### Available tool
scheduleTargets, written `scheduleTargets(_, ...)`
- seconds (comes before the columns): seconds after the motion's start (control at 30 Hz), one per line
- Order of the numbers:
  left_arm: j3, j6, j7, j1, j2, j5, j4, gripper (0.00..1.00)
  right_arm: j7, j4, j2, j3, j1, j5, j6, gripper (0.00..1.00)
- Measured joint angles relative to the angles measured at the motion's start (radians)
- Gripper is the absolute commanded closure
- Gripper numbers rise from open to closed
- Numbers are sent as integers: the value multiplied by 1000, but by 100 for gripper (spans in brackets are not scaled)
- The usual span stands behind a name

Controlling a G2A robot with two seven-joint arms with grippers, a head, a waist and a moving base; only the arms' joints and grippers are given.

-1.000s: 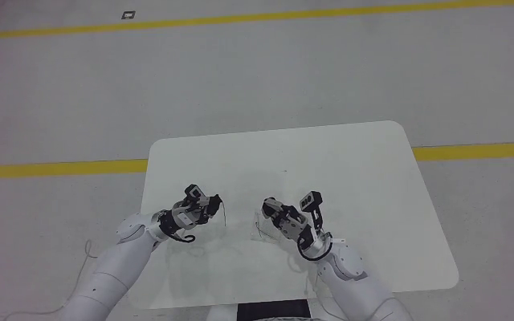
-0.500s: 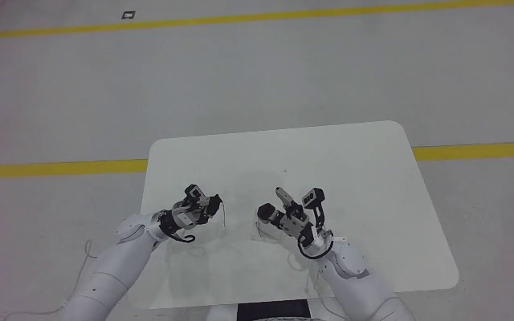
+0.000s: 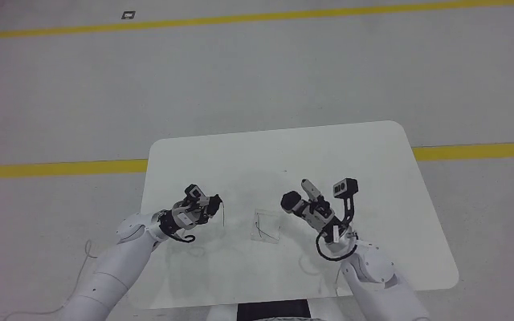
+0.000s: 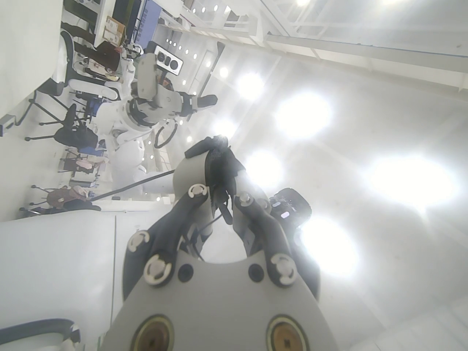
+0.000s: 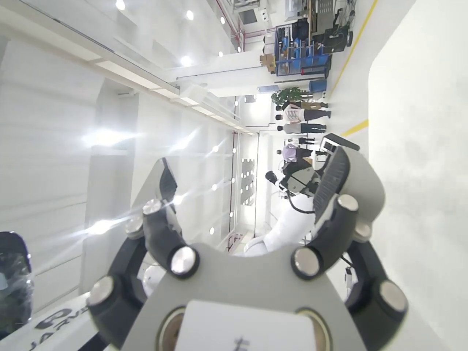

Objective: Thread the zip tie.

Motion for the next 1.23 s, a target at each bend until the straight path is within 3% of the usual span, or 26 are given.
scheduleTargets(0.17,0,0,0,0,0,0,0,100,32,-44,-16,54,-34,40,0,0)
scheduleTargets(0.4,1,-2,15,2,0,12,-15,100,43,-41,-23,65,-40,36,0,0)
scheduleTargets(0.63,-32,21,7,46,20,100,-163,100,43,-41,-23,64,-40,37,0,0)
scheduleTargets(0.77,-74,27,5,91,37,152,-264,100,43,-41,-23,64,-40,37,0,0)
scheduleTargets(0.87,-104,41,0,121,48,163,-302,100,43,-41,-23,64,-40,37,0,0)
scheduleTargets(1.23,-105,42,0,122,49,164,-302,100,43,-41,-23,64,-40,37,0,0)
